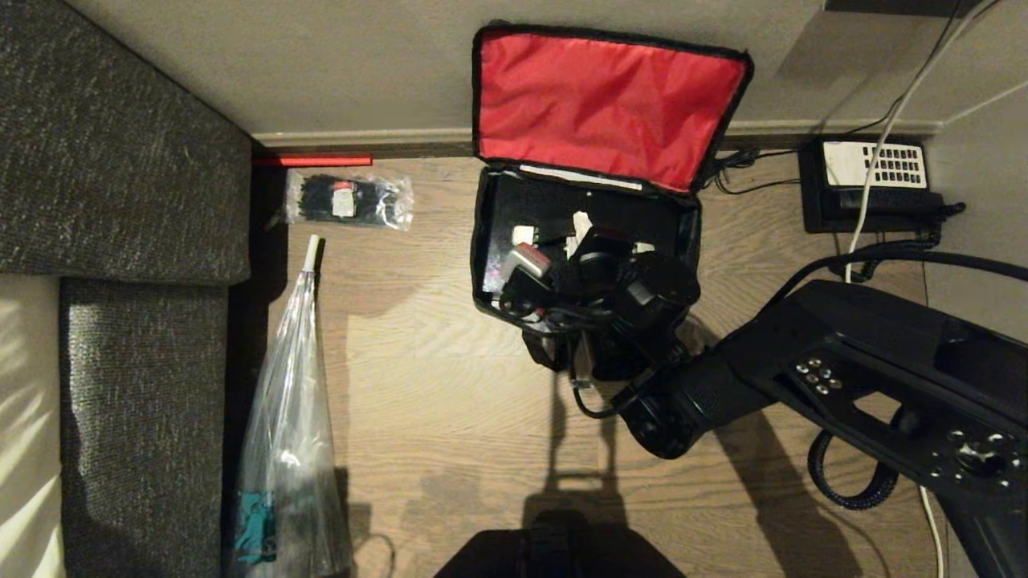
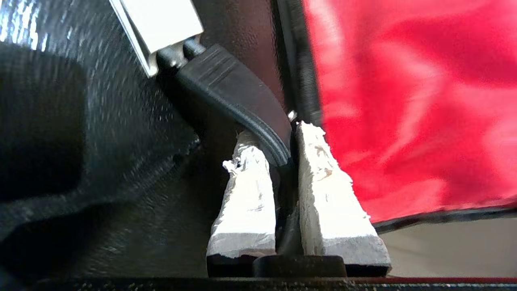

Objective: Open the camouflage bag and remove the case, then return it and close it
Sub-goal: Grip the handle

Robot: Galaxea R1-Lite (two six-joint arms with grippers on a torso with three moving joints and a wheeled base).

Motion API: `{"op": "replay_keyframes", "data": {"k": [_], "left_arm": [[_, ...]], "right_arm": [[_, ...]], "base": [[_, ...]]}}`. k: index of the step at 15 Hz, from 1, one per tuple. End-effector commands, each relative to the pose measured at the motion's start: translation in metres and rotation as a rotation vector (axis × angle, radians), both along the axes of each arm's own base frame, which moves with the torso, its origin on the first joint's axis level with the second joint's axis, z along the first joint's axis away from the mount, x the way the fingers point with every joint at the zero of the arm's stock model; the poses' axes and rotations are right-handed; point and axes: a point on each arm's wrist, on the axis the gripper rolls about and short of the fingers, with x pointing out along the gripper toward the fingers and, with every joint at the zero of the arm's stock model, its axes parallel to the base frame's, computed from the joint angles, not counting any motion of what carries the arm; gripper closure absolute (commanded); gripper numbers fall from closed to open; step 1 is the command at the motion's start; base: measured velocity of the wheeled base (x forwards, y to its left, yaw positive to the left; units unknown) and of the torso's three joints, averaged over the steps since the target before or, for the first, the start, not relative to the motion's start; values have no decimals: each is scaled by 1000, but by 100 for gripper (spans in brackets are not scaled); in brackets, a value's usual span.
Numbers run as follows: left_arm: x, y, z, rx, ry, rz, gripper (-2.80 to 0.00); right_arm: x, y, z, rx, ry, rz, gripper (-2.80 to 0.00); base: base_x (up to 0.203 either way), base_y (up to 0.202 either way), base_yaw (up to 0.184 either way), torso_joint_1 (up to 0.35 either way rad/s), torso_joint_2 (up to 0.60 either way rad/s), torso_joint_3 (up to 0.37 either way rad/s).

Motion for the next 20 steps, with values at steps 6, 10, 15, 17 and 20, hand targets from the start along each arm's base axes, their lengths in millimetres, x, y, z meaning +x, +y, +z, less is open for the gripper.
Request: {"op": "replay_keyframes", "data": {"k": [6,10,15,17,20], "left_arm": [[0,0,-1,1,3,0,0],[0,0,-1,1,1,0,0],[0,0,-1,1,1,0,0],[0,0,-1,1,1,0,0],[0,0,-1,1,1,0,0]], "right_arm": [[-23,4,37,66,-71,15,0],[-29,4,44,81,-76,17,0],[-42,7,50,68,-52,41,0],[-42,5,43,56,-35,38,0],[-41,-9,33,61,75,-93,0]], "base": [[0,0,0,0,0,0],[0,0,0,0,0,0],[0,0,0,1,-6,4],[0,0,0,0,0,0],[0,0,0,0,0,0]]}}
